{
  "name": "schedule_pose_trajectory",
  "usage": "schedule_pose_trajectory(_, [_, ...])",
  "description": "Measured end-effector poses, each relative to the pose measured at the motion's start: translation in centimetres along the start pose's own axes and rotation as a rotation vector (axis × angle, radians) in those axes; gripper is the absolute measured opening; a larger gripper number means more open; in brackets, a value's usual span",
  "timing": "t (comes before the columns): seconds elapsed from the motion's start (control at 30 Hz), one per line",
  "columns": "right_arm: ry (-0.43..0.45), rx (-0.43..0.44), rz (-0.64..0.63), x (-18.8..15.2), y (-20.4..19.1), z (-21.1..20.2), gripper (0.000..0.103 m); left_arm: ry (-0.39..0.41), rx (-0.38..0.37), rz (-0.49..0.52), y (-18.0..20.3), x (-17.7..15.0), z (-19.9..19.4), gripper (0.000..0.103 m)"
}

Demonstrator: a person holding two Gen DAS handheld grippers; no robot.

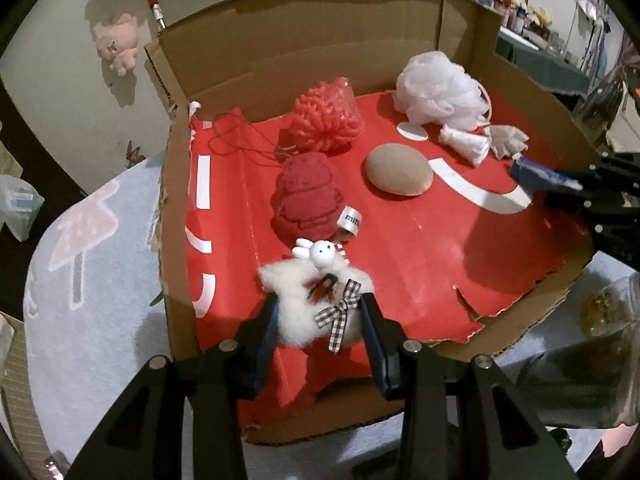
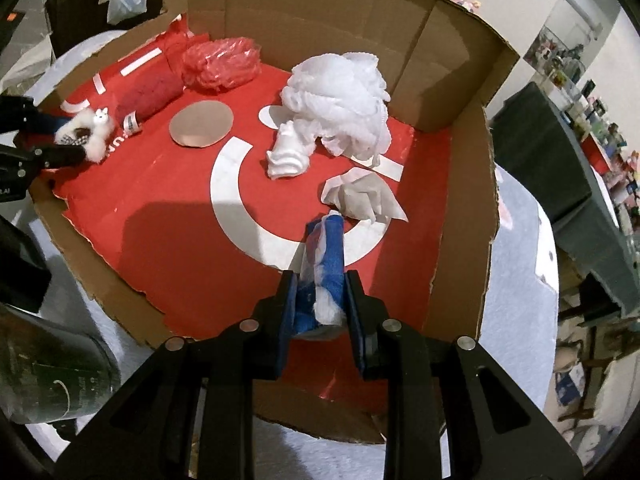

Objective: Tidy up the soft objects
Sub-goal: 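Open both tools to release the sheep and blue towel in the box, then withdraw both tools from the box back toward the table items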

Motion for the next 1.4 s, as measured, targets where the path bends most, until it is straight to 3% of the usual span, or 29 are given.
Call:
schedule_pose_trajectory(0.53, [-0.04, -0.046, -0.041, 0.0, -0.4, 0.8, 0.025, -0.015, 0.048, 0.026, 0.4, 0.1, 0.4, 0.048])
schedule_pose_trajectory(0.8, [-0.036, -0.032, -0.034, 0.1, -0.4, 0.6, 0.025, 0.019, 0.041, 0.028, 0.7, 0.2, -0.3, 0.068])
schedule_pose_trajectory(0.93, [-0.027, -0.016, -0.022, 0.1, -0.2, 0.2, 0.028, 0.052, 0.03, 0.011, 0.6, 0.3, -1.4, 0.072])
schedule_pose_trajectory(0.97, [-0.024, -0.014, -0.018, 0.1, -0.2, 0.1, 0.03, 0.064, 0.025, 0.009, 0.7, 0.2, -1.9, 0.072])
schedule_pose_trajectory(1.03, [-0.009, -0.017, -0.01, 0.2, -0.2, -0.4, 0.056, 0.084, 0.021, 0.006, 0.9, 0.1, -2.6, 0.077])
schedule_pose_trajectory(1.07, [0.014, -0.017, -0.007, 0.2, -0.2, -1.0, 0.075, 0.097, 0.019, 0.005, 1.0, 0.0, -3.1, 0.079])
schedule_pose_trajectory(1.4, [0.169, -0.037, 0.059, -1.1, 0.0, -8.9, 0.075, 0.313, -0.013, -0.045, 2.7, -2.6, -10.9, 0.096])
Point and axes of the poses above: each gripper's, at about its wrist camera, not at the fingertips, and z roughly the way its jaws point, y to its right, x to its top, the point moved 6 cm from there along z, roughly the way its jaws point, and after that the axes turned 6 degrees about -y, right-handed, at the moved point
